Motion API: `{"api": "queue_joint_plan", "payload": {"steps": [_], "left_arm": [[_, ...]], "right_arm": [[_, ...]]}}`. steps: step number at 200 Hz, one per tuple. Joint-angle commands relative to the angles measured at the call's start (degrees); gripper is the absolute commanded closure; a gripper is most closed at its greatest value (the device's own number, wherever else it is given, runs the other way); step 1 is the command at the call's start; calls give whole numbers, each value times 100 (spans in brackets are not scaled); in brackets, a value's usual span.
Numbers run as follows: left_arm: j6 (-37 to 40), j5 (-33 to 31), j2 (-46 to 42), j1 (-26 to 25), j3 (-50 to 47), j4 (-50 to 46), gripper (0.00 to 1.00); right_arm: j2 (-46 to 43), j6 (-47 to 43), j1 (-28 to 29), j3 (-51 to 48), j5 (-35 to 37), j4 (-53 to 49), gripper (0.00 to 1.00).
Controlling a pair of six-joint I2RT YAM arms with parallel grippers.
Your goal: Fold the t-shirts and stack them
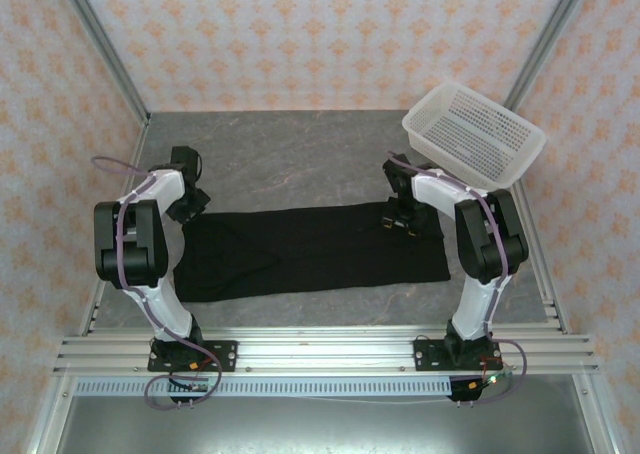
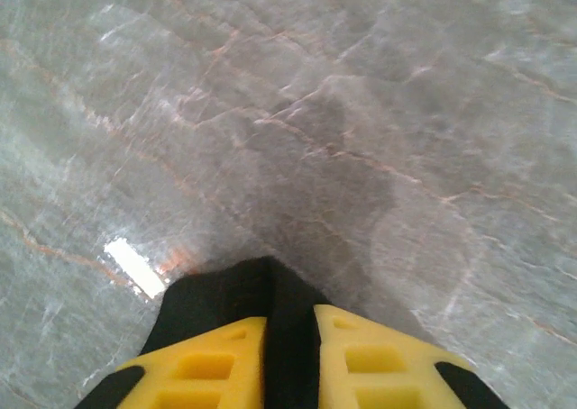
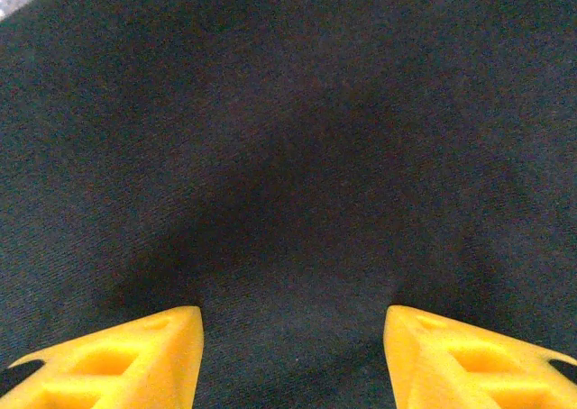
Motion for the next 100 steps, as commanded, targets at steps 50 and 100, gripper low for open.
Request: {"api": "queue_joint_plan", "payload": {"steps": [50, 100], "left_arm": [[-744, 126, -1795, -482, -76, -1245, 51], [-1715, 1161, -2265, -1371, -1159, -1191, 58]], "right_arm": [[-846, -149, -516, 56, 315, -150, 44], [-705, -236, -708, -134, 586, -326, 46]]}}
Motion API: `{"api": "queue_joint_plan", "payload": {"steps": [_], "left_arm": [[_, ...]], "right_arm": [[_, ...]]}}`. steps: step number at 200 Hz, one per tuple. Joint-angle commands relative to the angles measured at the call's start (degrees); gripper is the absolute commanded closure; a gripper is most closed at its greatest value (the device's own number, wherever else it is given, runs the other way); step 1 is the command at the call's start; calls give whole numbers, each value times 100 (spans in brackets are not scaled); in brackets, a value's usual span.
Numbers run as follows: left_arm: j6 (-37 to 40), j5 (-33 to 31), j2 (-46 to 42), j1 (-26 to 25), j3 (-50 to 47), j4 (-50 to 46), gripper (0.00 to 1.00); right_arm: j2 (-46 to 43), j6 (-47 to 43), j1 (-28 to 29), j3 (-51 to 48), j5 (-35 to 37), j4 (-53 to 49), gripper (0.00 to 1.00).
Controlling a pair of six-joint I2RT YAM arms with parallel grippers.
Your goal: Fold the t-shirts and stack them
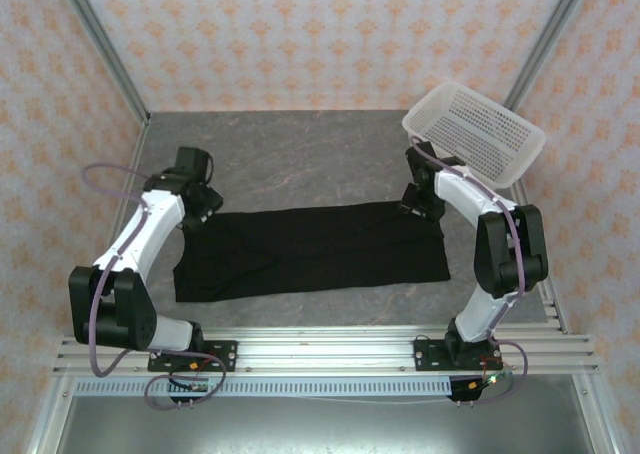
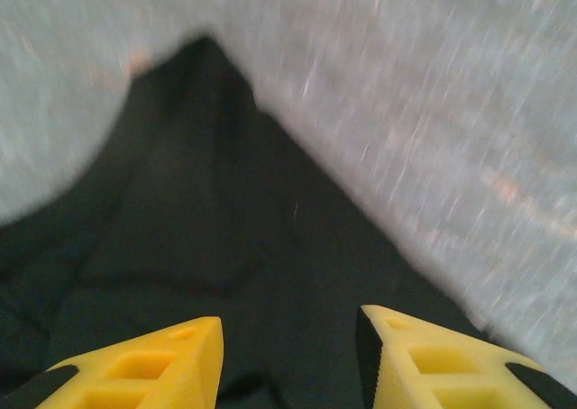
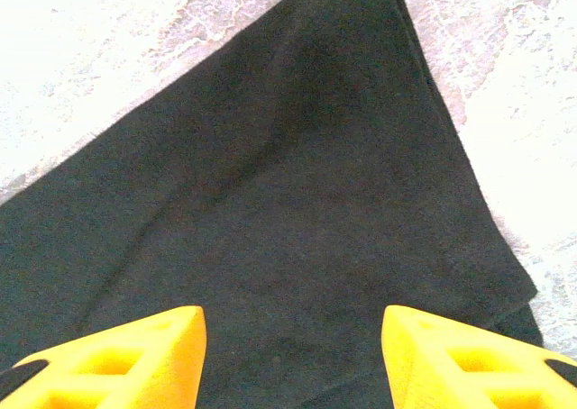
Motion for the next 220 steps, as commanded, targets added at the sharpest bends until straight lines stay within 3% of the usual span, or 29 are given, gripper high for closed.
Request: {"api": "queue_joint_plan", "payload": {"steps": [1, 37, 63, 98, 120, 140, 161, 181, 200, 220], "left_arm": [[-639, 517, 4, -270, -506, -237, 58], [-694, 459, 345, -225, -887, -159, 64], [-455, 318, 575, 88, -1020, -221, 70], [260, -906, -182, 131, -1049, -126, 71], [461, -1276, -628, 119, -895, -530, 71], [329, -1014, -1130, 46, -868, -809, 70], [-298, -116, -1340, -42, -1155, -1052, 71], [-1073, 683, -1332, -449, -1570, -920, 71], [-1778, 896, -1329, -888, -1869, -494, 69], [-2104, 770, -1140, -917, -2087, -145, 70]], "right_arm": [[45, -78, -124, -153, 337, -214, 47], [487, 84, -280, -537, 329, -131, 57], [413, 135, -278, -742, 341, -48, 59], [-328, 16, -275, -770, 530, -117, 58], [-687, -173, -259, -683, 470, -185, 57], [-828, -365, -201, -593, 373, -116, 56], [-681, -542, -143, -454, 167, 6, 56], [-418, -688, -76, -260, 62, 79, 56], [-144, -805, -4, -37, 53, 111, 56], [255, -871, 4, 189, 9, 53, 56]]}}
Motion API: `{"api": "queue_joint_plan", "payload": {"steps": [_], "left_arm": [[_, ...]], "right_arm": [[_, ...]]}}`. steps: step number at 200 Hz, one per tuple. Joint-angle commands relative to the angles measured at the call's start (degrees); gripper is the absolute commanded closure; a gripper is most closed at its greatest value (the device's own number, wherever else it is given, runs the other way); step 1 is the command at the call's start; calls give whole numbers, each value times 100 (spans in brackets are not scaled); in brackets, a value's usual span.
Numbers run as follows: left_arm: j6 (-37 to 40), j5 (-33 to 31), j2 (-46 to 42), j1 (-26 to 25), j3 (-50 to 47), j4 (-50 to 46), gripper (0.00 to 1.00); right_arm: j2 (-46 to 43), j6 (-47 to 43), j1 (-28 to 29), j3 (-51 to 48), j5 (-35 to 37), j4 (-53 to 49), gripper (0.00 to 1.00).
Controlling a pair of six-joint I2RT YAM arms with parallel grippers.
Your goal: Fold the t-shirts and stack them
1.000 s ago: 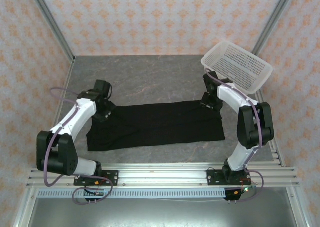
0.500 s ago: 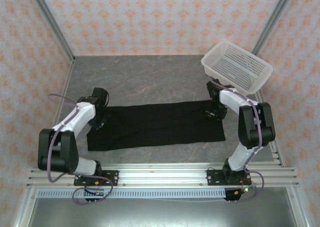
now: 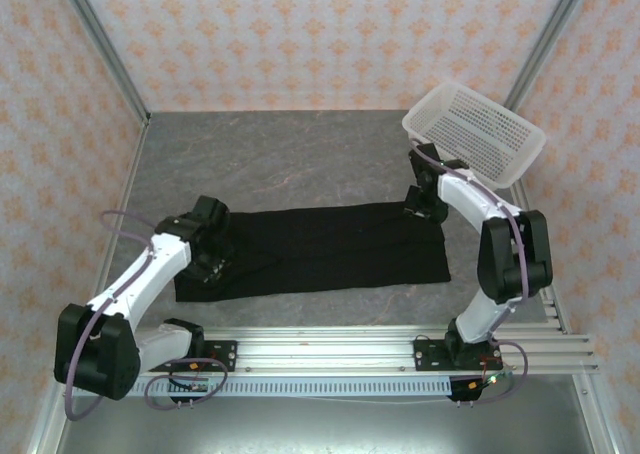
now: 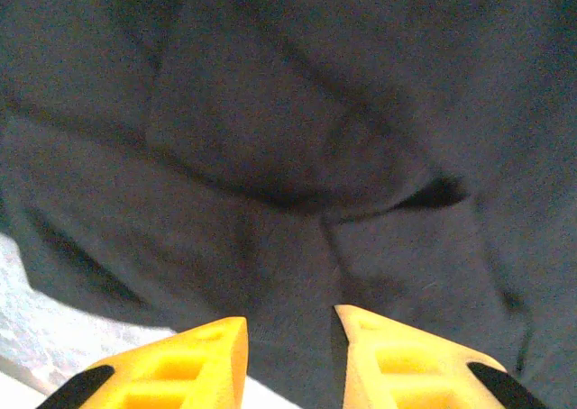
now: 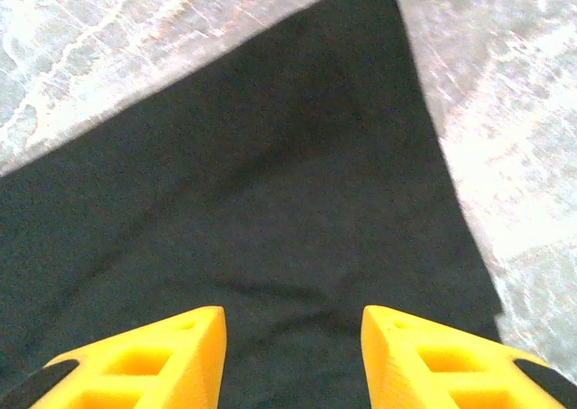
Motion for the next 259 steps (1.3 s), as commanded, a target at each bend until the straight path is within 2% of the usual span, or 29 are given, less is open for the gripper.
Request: {"api": "queue_joint_plan", "payload": {"steps": [1, 21, 46, 70, 86, 126, 169, 179, 189, 205, 226, 259], "left_arm": [[-871, 161, 181, -27, -205, 379, 70], [-803, -121, 620, 177, -223, 649, 72], [-367, -147, 1539, 561, 6, 905, 73], [171, -259, 2537, 888, 615, 947, 74], [510, -386, 3282, 1052, 1366, 933, 74], [1057, -148, 5632, 1011, 4590, 561, 75], [1375, 125, 8598, 552, 9725, -622, 75], [1307, 293, 9221, 448, 10826, -637, 76], [1105, 469, 9676, 372, 11532, -454, 76], [641, 822, 9858, 289, 11540, 439, 75], [529, 778, 9727, 215, 11480, 1136, 71], [804, 288, 8820, 191, 11477, 1044, 48]], "right_arm": [[410, -237, 30, 318, -11, -62, 56], [799, -188, 8, 364, 30, -80, 57], [1109, 35, -93, 348, 231, -329, 58], [1040, 386, -148, 170, 384, -608, 59], [818, 691, -142, -135, 336, -716, 58], [44, 1597, 236, -1115, -5, -793, 56], [-440, 3324, 1179, -2007, -610, -492, 56], [-461, 3735, 1425, -2115, -824, -319, 56], [-420, 4095, 1661, -2155, -1038, -175, 56], [-367, 4561, 1973, -2131, -1298, 46, 55], [-368, 4776, 2136, -1928, -1375, 24, 55], [-889, 4419, 2119, -1261, -763, -754, 50]]}}
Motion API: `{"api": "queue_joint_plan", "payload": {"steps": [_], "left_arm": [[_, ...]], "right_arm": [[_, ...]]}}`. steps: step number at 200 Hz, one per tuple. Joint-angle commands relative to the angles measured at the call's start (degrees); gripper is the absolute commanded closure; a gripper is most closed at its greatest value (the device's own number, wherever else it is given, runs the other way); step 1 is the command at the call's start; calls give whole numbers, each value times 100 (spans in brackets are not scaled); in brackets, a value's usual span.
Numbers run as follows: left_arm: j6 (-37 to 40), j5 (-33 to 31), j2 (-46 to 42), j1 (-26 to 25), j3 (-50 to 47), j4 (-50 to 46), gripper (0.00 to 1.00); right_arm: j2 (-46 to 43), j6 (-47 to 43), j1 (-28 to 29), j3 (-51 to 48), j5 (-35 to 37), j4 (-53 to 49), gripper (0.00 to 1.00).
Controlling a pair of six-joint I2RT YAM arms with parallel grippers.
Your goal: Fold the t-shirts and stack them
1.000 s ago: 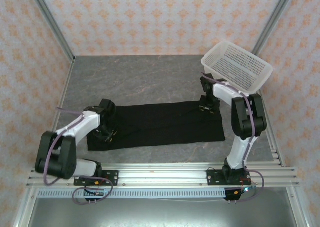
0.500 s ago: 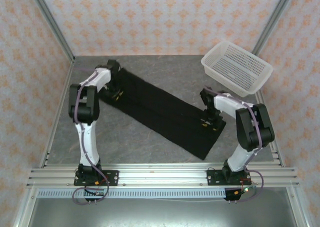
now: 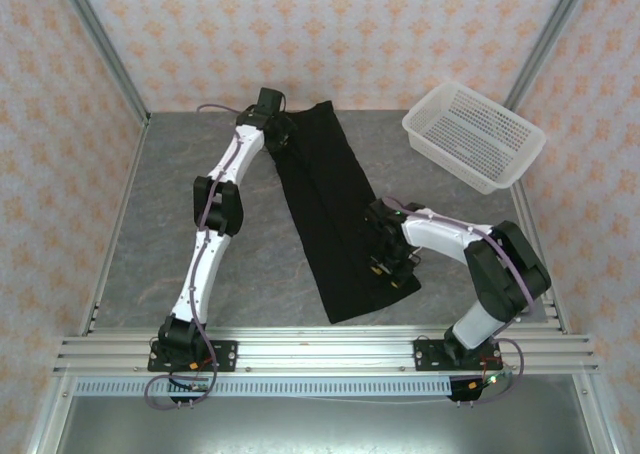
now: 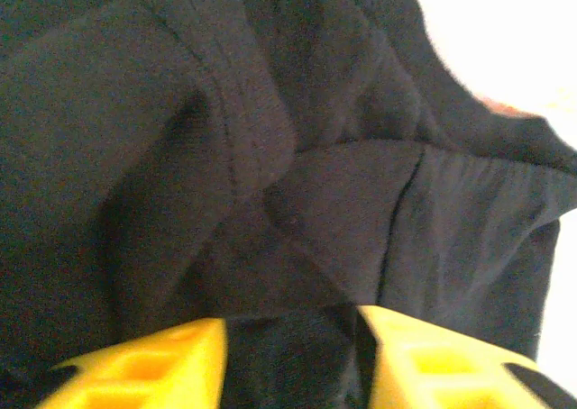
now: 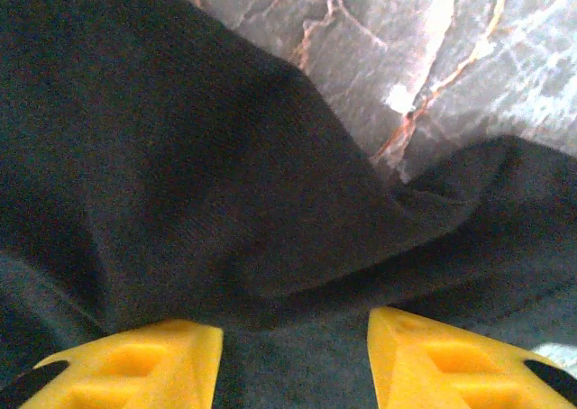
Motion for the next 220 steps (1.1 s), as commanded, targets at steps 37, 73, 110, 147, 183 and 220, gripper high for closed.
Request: {"api": "queue_joint_plan", "payload": {"steps": [37, 73, 110, 147, 183, 220], "left_arm": [[-209, -307, -2239, -97, -1657, -514, 48], [-1341, 66, -3560, -322, -4662, 675, 61], [-1708, -162, -3337, -319, -4862, 968, 69], [-1472, -364, -2113, -282, -3490, 370, 71], [-1325, -197, -1185, -320, -2501, 231, 71], [-1071, 200, -258, -418, -1365, -113, 70]], "right_arm": [[-701, -1222, -196, 1081, 890, -480, 47], [-60, -2957, -670, 1546, 597, 569, 55], [1300, -3966, -743, 2809, 379, 636, 60], [2221, -3789, -787, 3107, 494, 549, 61], [2380, -3020, -771, 2565, 234, 781, 61], [2010, -2048, -498, 1864, 5, 1202, 61]]}}
